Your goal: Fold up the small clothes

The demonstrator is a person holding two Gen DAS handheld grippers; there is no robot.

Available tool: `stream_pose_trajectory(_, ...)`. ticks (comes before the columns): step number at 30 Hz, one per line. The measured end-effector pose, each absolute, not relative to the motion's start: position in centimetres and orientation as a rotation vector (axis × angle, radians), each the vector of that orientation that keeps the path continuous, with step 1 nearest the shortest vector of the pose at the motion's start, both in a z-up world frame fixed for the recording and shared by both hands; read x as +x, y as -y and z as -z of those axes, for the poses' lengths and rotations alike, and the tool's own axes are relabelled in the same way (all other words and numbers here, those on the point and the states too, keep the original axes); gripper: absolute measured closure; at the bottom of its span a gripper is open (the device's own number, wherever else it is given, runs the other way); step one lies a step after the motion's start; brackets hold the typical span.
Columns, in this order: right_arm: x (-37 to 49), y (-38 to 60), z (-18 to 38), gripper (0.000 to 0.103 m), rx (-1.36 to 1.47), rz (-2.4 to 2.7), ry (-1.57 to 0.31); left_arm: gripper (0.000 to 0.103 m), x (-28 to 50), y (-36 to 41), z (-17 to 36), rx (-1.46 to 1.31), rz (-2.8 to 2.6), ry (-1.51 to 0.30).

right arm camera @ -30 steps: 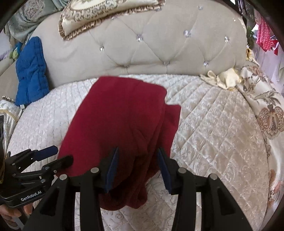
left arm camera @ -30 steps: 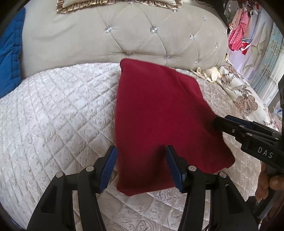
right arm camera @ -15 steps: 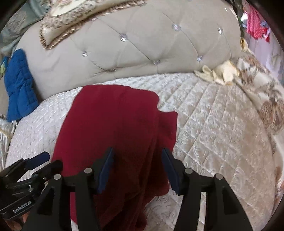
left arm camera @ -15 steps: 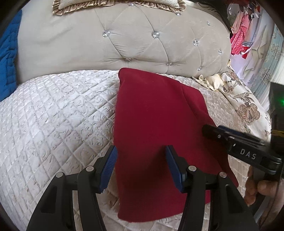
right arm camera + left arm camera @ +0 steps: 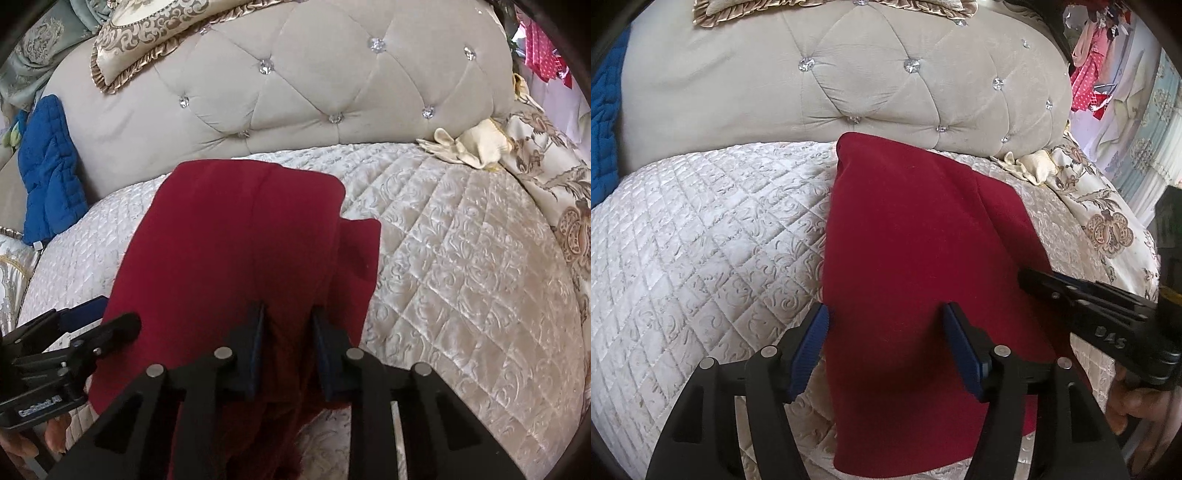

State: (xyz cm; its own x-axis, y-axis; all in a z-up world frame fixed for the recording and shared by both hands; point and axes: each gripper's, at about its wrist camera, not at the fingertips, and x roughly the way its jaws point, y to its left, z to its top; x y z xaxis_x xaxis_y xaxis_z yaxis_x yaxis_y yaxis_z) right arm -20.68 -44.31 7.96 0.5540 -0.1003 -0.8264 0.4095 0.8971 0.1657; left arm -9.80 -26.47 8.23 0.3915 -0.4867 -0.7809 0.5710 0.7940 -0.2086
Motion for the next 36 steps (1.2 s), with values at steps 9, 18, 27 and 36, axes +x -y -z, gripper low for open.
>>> stream_pose_trajectory(9,-21.1,44.1,-8.3,0.075,0.369,0.309,-0.929,0.058,-9.8,26.6,-8.0,0.107,0.670,-0.961)
stream_pose_trajectory(18,-23.2,44.7,-9.6,0.030,0.441,0.309,-0.862,0.057,-9.7,26.5,-8.1,0.109,0.676,-0.973)
stream_pose_trajectory(27,-23.1,48.0,-7.7,0.018,0.581,0.291,-0.862,0.057,-7.6,25.7,-8.4,0.036,0.772,-1.013)
stream_pose_trajectory(36,-21.9,50.2,-4.4,0.014,0.759,0.234,-0.821,0.051,-6.5,26.2,-7.7,0.034,0.801,-1.033)
